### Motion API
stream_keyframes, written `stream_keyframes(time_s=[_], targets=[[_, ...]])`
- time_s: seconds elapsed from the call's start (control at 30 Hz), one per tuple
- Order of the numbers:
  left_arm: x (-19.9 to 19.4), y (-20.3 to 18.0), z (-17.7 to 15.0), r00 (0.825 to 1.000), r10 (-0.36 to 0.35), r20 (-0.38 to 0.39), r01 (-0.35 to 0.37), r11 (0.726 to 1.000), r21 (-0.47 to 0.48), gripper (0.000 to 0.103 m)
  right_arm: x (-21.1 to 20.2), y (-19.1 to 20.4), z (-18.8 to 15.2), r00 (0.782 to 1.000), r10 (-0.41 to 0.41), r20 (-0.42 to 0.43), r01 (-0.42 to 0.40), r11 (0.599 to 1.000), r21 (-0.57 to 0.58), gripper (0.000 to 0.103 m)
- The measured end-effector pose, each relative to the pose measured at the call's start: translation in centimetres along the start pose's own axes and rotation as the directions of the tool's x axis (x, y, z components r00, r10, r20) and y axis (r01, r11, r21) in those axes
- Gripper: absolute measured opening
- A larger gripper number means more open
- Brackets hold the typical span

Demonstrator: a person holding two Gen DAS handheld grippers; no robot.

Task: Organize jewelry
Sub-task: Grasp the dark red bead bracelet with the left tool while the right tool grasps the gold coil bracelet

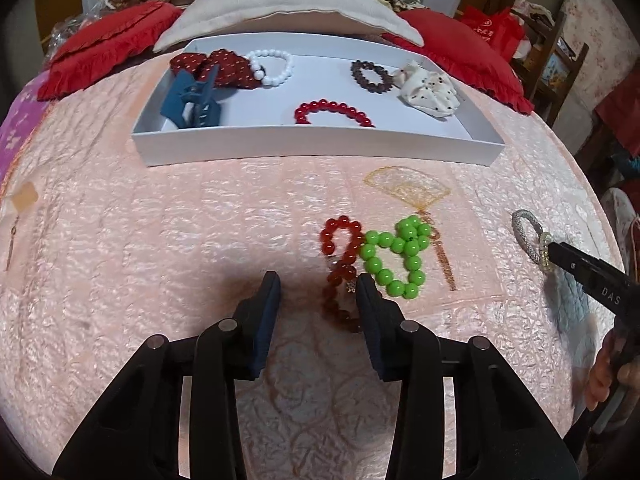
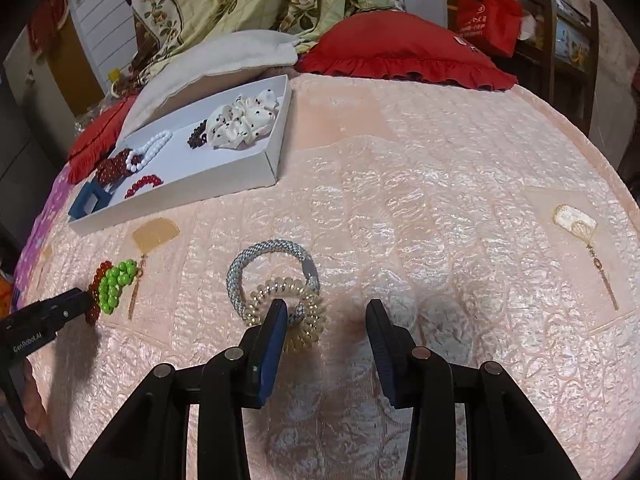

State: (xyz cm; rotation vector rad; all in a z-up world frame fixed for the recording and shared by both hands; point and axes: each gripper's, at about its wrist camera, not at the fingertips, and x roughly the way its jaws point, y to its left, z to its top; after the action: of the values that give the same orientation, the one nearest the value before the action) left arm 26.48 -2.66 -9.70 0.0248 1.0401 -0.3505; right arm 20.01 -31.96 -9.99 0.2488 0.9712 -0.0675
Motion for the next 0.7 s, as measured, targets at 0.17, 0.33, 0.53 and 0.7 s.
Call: stream_keyframes(time_s=[0.17,0.33,0.53,0.7], targets=[[0.3,-1.4,-0.2,1.0,0.0,-0.008,0.0,0.998,0.056,0.006,0.1,0.1,0.0,1.0,0.011,0.014,-0.012,1.0,0.011,0.022],[-0.8,-1.5,-0.5,0.999,-0.033,-0.02,0.033,0.999,0.041,0.006,-0.3,0.9,-0.1,1.0,0.021,0.012,-0.021,1.0,-0.009,0.009],[-4.9,-0.6,-0.8,0.998,-0.047,0.04,0.047,0.999,0.002,0.006,-2.2,1.1,-0.7,0.999,0.036,0.038,-0.035,0.999,-0.005,0.009],[-8.4,0.0,-1.2,0.994,-0.052,0.092,0.054,0.998,-0.016,0.006,-4.6,1.5,-0.8,0.996,0.053,0.075,-0.052,0.999,-0.006,0.009]])
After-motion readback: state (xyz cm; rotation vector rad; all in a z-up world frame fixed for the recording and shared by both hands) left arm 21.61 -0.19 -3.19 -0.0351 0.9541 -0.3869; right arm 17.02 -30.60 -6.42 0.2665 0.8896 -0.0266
